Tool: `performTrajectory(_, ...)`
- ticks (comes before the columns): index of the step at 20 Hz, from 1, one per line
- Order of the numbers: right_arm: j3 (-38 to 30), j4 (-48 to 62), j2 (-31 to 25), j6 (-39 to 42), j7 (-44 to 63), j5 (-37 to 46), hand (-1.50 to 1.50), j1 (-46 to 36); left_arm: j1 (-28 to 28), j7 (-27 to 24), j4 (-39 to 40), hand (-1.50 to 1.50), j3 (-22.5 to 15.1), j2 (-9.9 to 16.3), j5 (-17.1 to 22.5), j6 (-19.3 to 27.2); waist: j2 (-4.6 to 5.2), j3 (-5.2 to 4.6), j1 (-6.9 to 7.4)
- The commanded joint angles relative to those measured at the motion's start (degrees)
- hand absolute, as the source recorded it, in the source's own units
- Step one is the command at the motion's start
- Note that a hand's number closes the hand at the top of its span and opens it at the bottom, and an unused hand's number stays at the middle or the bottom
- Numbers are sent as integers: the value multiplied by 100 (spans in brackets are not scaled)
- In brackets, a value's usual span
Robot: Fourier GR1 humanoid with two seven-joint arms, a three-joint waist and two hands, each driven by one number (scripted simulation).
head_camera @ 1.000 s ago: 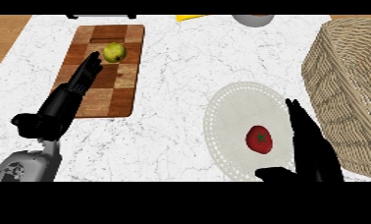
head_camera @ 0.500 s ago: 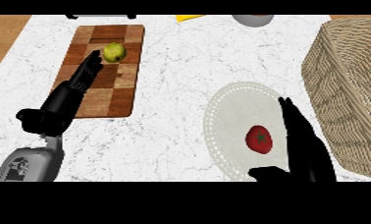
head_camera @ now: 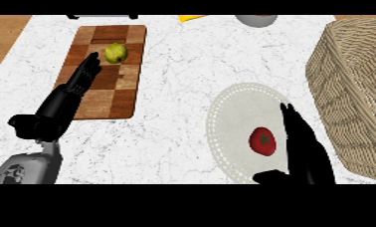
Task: Pick the tomato from the placemat and place it in the basket
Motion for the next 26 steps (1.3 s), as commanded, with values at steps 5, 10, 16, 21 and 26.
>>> performTrajectory(5,29,1194,488,-344,55,419,-150,-674,10,166,-195,0,90,-171,-106,-91,2,0,21)
performTrajectory(10,-277,1369,286,-280,-248,154,-150,-503,-200,-106,249,0,262,-215,-257,-148,4,-1,-1)
performTrajectory(16,-633,1454,79,-204,-434,-43,-150,-381,-92,461,-446,0,256,-283,-202,-160,-3,1,8)
performTrajectory(21,-784,2330,251,-452,-869,-240,-150,-707,-156,149,-33,0,315,-286,-313,-287,5,1,12)
performTrajectory(26,-337,2339,557,-173,-525,-10,150,-732,-108,41,62,0,121,-530,-586,-121,3,0,20)
